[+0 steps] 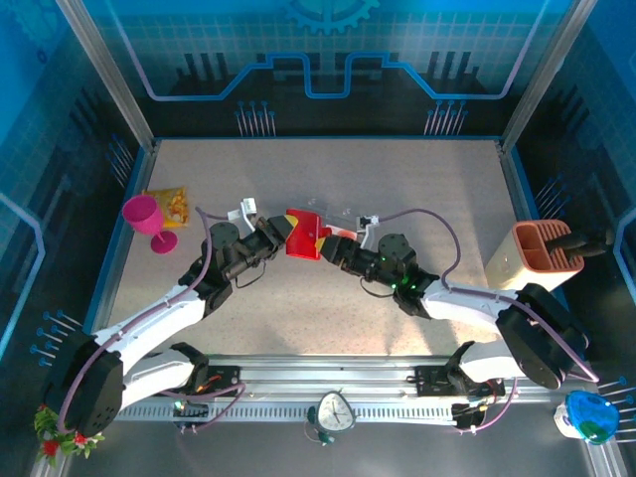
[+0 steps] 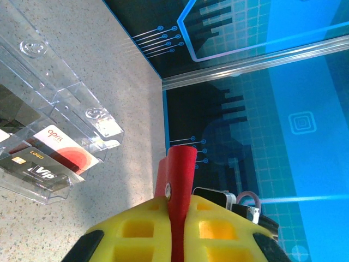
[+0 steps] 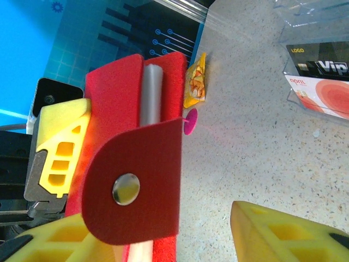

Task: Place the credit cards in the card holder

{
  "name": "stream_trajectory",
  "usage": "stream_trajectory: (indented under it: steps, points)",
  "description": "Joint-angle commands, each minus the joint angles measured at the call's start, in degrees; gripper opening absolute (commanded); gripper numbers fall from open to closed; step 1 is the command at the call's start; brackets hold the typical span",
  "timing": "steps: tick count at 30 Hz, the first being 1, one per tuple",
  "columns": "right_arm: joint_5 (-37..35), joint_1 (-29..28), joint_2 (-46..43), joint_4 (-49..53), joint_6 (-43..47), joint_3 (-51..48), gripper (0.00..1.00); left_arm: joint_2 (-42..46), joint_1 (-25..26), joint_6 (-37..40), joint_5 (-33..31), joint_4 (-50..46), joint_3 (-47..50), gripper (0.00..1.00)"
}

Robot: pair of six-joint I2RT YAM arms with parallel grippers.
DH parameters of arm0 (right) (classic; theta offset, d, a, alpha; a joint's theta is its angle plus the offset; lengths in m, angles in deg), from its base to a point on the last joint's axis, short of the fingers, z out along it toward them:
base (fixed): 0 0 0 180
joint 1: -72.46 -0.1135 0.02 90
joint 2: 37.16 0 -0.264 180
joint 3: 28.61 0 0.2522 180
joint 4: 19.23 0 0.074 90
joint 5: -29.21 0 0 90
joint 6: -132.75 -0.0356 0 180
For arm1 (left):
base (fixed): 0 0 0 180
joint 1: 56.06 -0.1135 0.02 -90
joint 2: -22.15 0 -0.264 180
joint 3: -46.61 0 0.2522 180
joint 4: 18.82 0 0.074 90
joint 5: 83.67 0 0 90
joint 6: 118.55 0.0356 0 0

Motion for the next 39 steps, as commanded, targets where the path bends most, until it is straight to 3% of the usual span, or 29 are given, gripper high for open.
stream_trajectory:
  steps: [1,22,39]
  points:
    - [-1.82,0.71,-1.56,-4.22,-1.09,-2.04,0.54,-0.07,0.46,-0.48,-0.69,3.85,0.16,0.00]
    - [1.25,0.96,3.43,-14.48,-5.50,-2.76,0.49,0.19,0.83,-0.79,-0.61,4.20,0.69,0.00]
    - [6.28,0.76,12.39,-30.35,-10.98,-1.72,0.48,0.05,1.13,-0.80,-0.86,4.64,1.59,0.00]
